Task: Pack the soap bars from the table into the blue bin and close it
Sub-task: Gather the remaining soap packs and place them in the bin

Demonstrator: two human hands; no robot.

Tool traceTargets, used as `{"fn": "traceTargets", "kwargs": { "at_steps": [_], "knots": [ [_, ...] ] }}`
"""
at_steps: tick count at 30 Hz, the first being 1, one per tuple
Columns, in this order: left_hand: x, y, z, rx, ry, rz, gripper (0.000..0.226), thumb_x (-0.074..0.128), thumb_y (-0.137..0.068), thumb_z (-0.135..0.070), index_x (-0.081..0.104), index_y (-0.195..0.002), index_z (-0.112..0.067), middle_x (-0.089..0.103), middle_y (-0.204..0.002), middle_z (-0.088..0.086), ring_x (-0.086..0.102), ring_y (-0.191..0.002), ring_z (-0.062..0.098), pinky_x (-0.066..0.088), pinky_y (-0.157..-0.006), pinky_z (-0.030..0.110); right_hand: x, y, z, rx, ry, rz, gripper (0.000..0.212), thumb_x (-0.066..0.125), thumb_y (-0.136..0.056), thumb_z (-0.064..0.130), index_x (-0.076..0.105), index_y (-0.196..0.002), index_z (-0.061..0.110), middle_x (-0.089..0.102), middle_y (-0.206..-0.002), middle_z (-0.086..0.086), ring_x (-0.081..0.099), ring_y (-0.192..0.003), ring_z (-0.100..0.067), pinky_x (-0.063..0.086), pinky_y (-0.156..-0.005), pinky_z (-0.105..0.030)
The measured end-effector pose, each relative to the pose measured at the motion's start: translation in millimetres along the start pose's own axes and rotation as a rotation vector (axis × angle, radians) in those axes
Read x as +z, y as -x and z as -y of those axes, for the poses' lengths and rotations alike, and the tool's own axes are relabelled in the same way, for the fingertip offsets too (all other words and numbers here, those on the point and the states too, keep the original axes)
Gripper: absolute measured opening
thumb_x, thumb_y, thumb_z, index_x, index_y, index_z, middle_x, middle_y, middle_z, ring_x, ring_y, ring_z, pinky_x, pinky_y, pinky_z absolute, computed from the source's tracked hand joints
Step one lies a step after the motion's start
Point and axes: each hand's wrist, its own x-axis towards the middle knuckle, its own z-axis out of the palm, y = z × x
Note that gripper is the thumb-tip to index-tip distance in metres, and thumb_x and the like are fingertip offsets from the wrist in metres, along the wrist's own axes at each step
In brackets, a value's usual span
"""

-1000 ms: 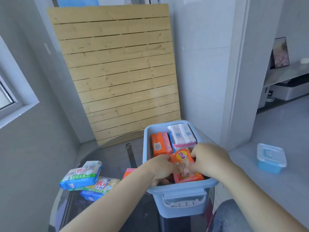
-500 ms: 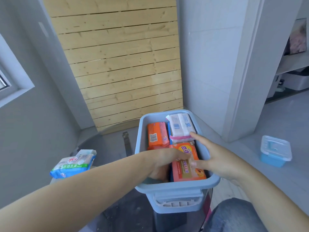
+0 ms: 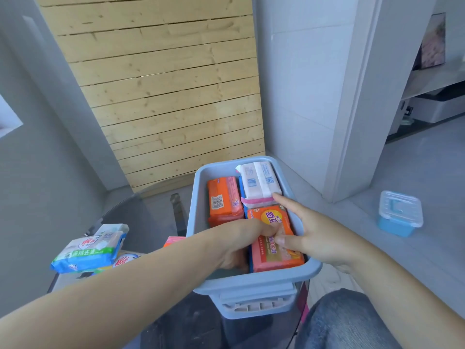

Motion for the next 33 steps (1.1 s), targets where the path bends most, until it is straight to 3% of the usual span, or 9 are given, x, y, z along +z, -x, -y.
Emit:
{"fn": "traceTargets", "kwargs": {
  "at_steps": [4,8,12,15,17,21,25,29,33],
  "knots": [
    [4.5,11.3,0.1,0.016,0.033,0.01,0.027,0.065,-0.088,-0.02,0.062,-0.115,-0.015,0.072,-0.11,0.01,0.07,-0.099,0.027,0.056,-0.088,0.042,-1.9,0.6,0.1,-0.002,-0.049,0.01,0.078,0.067,-0.083,0.017,0.024,-0.142,0.046,0.052,-0.127,0.016,0.062,-0.105,-0.008,0.051,-0.094,-0.035],
    [6.7,25.8,1.7,0.073,-0.097,-0.067,0.031,0.062,-0.089,-0.032,0.062,-0.116,-0.018,0.07,-0.117,0.011,0.067,-0.107,0.028,0.05,-0.1,0.044,0.3,5.7,2.7,-0.028,0.023,-0.053,0.071,0.069,-0.081,0.024,0.033,-0.14,0.042,0.052,-0.118,0.028,0.056,-0.096,0.007,0.048,-0.079,-0.016],
    [-2.1,52.4,-4.6,0.158,-0.203,-0.16,0.034,0.056,-0.089,-0.044,0.06,-0.116,-0.024,0.068,-0.12,0.004,0.063,-0.112,0.023,0.046,-0.103,0.043,4.9,11.4,9.3,-0.151,0.228,-0.308,0.06,0.067,-0.081,0.032,0.043,-0.137,0.033,0.038,-0.147,0.008,0.037,-0.133,-0.008,0.035,-0.107,-0.029],
    [-11.1,78.1,-2.1,0.33,-0.173,-0.219,0.034,0.053,-0.092,-0.04,0.058,-0.121,-0.025,0.062,-0.124,0.001,0.058,-0.116,0.02,0.047,-0.103,0.04,19.3,19.5,24.1,-0.336,0.261,-0.461,0.043,0.068,-0.081,0.026,0.058,-0.123,0.026,0.046,-0.127,0.024,0.04,-0.117,0.011,0.022,-0.092,0.006],
    [-17.3,93.8,5.2,0.44,-0.123,-0.269,0.032,0.052,-0.093,-0.031,0.06,-0.123,-0.024,0.066,-0.118,0.001,0.062,-0.112,0.019,0.052,-0.095,0.035,33.9,25.2,36.9,-0.438,0.236,-0.522,0.032,0.068,-0.081,0.02,0.065,-0.112,0.023,0.047,-0.107,0.034,0.042,-0.096,0.025,0.021,-0.078,0.013],
    [-36.6,116.8,27.0,0.603,-0.029,-0.374,0.024,0.047,-0.094,-0.017,0.067,-0.106,-0.019,0.073,-0.099,0.002,0.07,-0.09,0.014,0.055,-0.074,0.023,69.0,34.5,59.1,-0.503,0.175,-0.493,0.022,0.065,-0.082,0.026,0.067,-0.103,0.033,0.059,-0.089,0.033,0.054,-0.09,0.016,0.037,-0.074,0.003],
    [-65.5,129.9,50.7,0.647,0.016,-0.506,0.026,0.044,-0.095,-0.014,0.07,-0.097,-0.013,0.073,-0.1,0.01,0.072,-0.076,0.013,0.055,-0.063,0.021,110.9,33.3,74.1,-0.564,0.207,-0.429,0.024,0.06,-0.085,0.026,0.065,-0.108,0.029,0.068,-0.099,0.019,0.061,-0.096,0.0,0.048,-0.082,-0.017],
    [-103.0,130.5,72.2,0.63,0.042,-0.651,0.026,0.046,-0.093,-0.013,0.071,-0.086,-0.018,0.075,-0.093,0.008,0.073,-0.078,0.017,0.057,-0.075,0.034,156.6,22.0,88.6,-0.632,0.278,-0.391,0.026,0.061,-0.085,0.021,0.065,-0.11,0.025,0.067,-0.101,0.013,0.059,-0.1,-0.007,0.041,-0.084,-0.015],
    [-135.4,121.4,90.3,0.559,0.131,-0.704,0.026,0.044,-0.091,-0.009,0.069,-0.09,-0.012,0.072,-0.091,0.009,0.069,-0.063,0.005,0.05,-0.051,0.013,197.8,4.6,89.4,-0.626,0.402,-0.3,0.033,0.054,-0.088,0.02,0.058,-0.12,0.026,0.062,-0.115,0.009,0.053,-0.11,-0.01,0.035,-0.085,-0.015]
  ]
}}
